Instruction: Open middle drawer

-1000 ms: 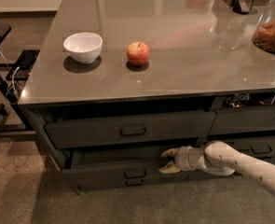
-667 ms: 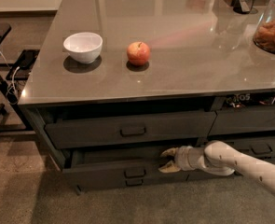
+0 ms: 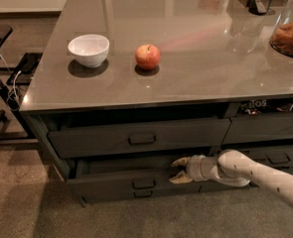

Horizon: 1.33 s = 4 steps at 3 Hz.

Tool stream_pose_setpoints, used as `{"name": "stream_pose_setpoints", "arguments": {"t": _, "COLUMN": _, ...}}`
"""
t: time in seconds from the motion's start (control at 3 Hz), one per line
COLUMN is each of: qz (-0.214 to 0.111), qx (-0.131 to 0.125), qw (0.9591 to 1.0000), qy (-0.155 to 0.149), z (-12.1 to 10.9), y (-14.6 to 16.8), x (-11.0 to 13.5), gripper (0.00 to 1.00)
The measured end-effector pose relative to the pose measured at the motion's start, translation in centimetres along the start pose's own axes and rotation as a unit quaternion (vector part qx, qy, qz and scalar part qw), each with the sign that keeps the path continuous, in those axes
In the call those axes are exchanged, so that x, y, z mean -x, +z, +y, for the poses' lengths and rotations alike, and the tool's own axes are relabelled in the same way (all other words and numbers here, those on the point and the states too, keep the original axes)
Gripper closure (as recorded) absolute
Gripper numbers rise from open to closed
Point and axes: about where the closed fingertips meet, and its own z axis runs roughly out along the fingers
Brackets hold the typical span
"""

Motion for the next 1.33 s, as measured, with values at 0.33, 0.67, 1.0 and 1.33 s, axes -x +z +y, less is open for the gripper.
{"name": "stream_pose_setpoints", "arguments": {"t": 0.33, "qz": 0.000, "qx": 0.000, "qw": 1.0000, "qy": 0.000, "z": 0.0, "y": 0.0, "x": 0.0, "gripper": 0.35}}
{"name": "stream_pose_setpoints", "arguments": {"t": 0.67, "qz": -0.006, "qx": 0.008, "qw": 1.0000, "qy": -0.001, "z": 0.9, "y": 0.0, "x": -0.7, "gripper": 0.11}}
{"name": "stream_pose_setpoints", "arguments": {"t": 1.0, "qz": -0.006, "qx": 0.008, "qw": 1.0000, "qy": -0.001, "z": 0.9, "y": -0.1, "x": -0.6, "gripper": 0.00}}
{"name": "stream_pose_setpoints", "arguments": {"t": 1.33, "qz": -0.011, "qx": 0.019, "qw": 0.9998, "qy": 0.001, "z": 2.8, "y": -0.9, "x": -2.3, "gripper": 0.19}}
